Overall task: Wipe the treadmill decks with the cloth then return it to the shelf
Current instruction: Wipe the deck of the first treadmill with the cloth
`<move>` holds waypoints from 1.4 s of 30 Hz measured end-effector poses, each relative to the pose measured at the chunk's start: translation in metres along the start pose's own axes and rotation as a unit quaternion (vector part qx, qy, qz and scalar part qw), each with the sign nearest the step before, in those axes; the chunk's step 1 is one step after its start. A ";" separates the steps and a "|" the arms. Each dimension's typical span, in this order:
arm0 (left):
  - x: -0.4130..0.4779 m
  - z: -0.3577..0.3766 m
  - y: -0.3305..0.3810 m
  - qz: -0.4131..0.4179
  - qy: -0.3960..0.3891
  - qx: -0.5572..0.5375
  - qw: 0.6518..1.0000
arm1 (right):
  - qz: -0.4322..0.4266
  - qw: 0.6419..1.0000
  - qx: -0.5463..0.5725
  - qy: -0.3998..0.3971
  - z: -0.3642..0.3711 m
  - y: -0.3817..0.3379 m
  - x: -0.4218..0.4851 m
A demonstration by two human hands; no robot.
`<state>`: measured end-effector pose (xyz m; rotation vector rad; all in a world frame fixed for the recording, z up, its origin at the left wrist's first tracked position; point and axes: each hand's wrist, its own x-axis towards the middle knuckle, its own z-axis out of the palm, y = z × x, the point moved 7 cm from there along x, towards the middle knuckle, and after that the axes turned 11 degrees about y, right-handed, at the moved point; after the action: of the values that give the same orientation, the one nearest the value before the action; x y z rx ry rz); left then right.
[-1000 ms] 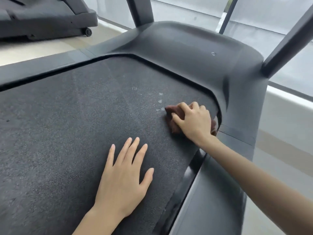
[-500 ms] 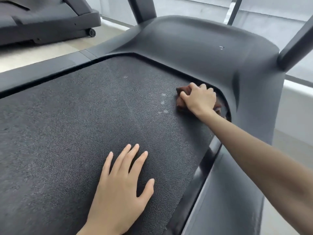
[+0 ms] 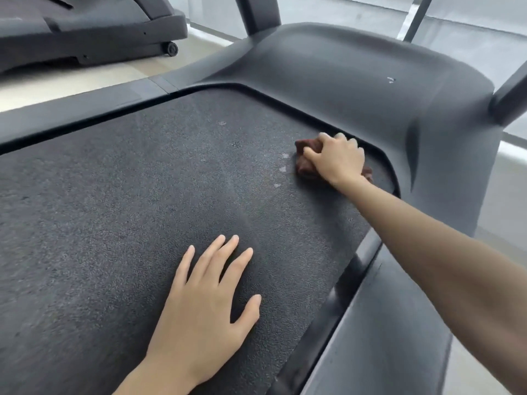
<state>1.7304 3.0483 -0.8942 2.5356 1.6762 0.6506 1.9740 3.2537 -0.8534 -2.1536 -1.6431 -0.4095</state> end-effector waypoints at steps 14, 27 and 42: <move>-0.001 -0.001 0.000 -0.015 -0.012 0.007 1.000 | -0.235 0.964 0.117 0.027 -0.028 -0.062 -0.081; 0.001 -0.005 -0.004 -0.035 -0.002 -0.026 0.999 | -0.177 0.980 0.067 0.061 -0.016 -0.093 -0.079; -0.157 -0.089 -0.059 -0.240 0.107 -0.014 0.965 | -0.193 0.977 0.085 0.026 -0.035 -0.099 -0.099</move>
<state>1.5949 2.9159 -0.8786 1.9687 2.2169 0.9077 1.8524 3.1760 -0.8542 -1.6860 -1.9901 -0.4127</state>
